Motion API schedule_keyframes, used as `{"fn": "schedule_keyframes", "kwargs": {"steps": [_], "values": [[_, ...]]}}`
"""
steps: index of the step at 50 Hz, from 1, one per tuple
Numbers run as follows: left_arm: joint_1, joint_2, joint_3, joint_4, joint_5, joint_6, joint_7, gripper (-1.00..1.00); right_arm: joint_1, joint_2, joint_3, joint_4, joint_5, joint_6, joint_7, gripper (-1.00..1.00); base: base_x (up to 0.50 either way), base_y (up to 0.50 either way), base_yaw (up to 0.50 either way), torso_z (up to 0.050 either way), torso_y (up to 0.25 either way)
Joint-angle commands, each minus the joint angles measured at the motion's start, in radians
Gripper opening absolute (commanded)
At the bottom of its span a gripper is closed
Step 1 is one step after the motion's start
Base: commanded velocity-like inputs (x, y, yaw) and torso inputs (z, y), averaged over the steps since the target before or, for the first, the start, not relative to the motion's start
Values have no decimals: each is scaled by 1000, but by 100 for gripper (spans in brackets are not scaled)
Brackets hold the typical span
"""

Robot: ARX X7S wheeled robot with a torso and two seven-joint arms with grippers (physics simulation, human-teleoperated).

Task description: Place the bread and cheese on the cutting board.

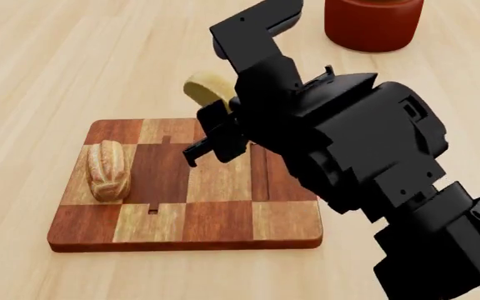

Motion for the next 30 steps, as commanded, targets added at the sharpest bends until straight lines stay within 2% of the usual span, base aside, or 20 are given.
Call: {"fn": "schedule_keyframes", "kwargs": {"steps": [1,13,30], "values": [[9,0,-12,-5,-11,11,7,100,7,-127,-29,329,-99,-107,-65,-100,0,0,0,0,0],[4,0,-4,-2,-4,6,-3,100,33,-240,-75,538,-111,-88,-209,-100,0,0,0,0,0],[1,6,12,-5,6,3,2,100,-3,-242,-71,564,-84,-79,-222,-100,0,0,0,0,0]]}}
